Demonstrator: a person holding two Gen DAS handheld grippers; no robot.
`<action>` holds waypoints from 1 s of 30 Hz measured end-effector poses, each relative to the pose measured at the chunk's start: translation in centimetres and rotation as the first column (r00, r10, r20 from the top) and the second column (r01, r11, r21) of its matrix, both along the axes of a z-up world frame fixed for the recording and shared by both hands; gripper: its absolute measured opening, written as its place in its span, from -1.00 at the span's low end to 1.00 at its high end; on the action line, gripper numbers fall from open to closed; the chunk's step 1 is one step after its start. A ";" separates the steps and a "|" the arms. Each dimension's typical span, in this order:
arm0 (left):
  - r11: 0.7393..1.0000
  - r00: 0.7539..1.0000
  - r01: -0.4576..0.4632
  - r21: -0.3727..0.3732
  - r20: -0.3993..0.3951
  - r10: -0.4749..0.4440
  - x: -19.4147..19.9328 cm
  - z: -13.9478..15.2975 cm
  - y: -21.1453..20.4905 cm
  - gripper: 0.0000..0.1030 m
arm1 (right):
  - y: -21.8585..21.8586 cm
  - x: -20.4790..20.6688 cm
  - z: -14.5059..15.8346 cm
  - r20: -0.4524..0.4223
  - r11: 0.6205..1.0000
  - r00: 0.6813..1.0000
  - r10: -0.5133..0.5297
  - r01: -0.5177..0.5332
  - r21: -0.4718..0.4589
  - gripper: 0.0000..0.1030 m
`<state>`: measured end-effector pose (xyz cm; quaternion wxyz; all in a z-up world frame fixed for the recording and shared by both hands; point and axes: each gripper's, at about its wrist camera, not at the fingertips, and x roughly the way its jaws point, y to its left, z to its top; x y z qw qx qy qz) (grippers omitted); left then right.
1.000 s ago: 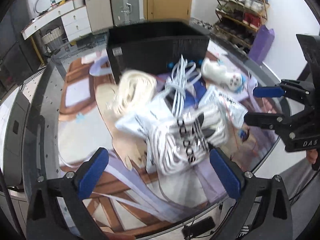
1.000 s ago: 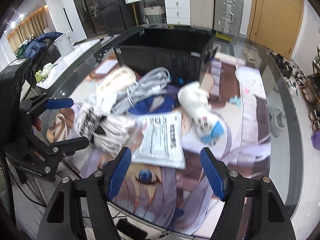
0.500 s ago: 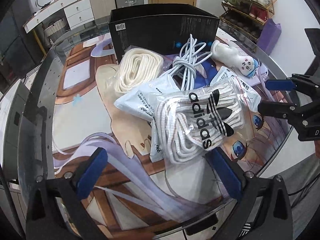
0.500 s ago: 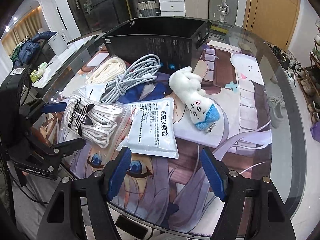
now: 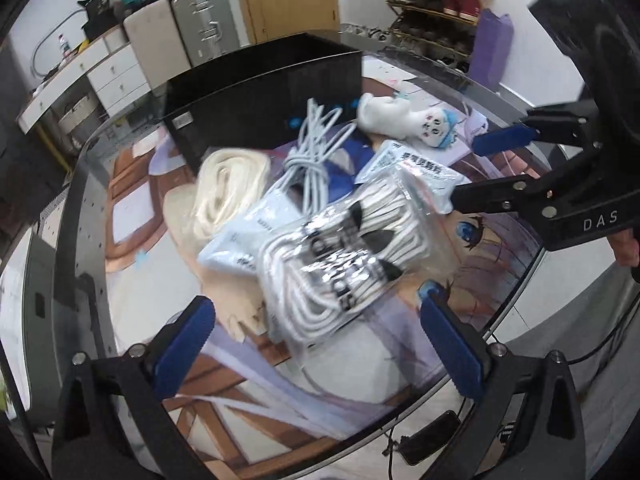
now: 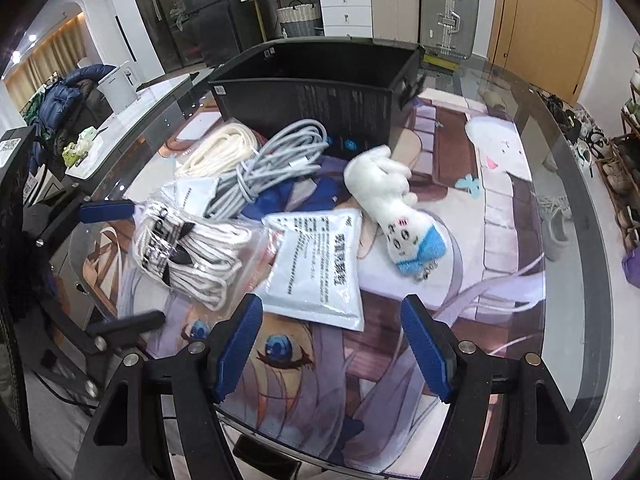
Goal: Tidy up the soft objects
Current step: 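Withdraw both tools from the box back over the table items, then grasp clear adidas bag of white laces with left tool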
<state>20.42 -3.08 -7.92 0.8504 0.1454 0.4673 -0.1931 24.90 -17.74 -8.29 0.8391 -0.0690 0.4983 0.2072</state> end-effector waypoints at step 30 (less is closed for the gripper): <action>0.961 0.961 -0.274 0.033 -0.014 0.275 3.8 0.3 5.8 0.95 | 7.3 0.3 -0.5 0.093 0.964 0.973 0.214 -0.195 -0.179 0.42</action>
